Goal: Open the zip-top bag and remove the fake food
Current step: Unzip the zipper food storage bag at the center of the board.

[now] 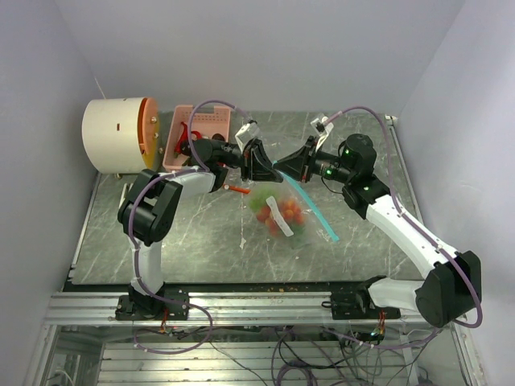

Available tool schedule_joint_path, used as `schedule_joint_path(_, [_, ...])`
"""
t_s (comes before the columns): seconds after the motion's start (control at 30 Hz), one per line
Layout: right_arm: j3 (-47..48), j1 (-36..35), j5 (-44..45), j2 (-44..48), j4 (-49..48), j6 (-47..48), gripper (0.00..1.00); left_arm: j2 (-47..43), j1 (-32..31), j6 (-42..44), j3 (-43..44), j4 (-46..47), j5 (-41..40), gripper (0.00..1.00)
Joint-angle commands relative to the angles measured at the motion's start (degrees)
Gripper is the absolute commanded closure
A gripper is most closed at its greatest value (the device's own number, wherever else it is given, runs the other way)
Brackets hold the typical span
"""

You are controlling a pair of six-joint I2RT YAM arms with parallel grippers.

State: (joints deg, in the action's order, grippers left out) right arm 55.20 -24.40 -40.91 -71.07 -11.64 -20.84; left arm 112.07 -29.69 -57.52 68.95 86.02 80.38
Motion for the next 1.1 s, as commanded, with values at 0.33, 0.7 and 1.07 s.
schedule_joint_path(0.33, [0.8, -0.1, -0.1, 2.3, 2.6, 2.7, 1.0, -0.3, 4.7, -1.1, 1.5, 13.0, -7.5, 0.93])
schedule_joint_path(0.7, [-2.2, -0.1, 1.1, 4.2, 5.8, 6.2, 1.0, -3.9, 8.8, -2.8, 1.7, 13.1, -14.2, 0.93])
schedule_joint_path(1.07, [-5.2, -0.1, 4.2, 7.2, 9.9, 9.1, 1.0, -6.8, 16.9, -6.4, -1.1, 12.9, -27.0, 0.93])
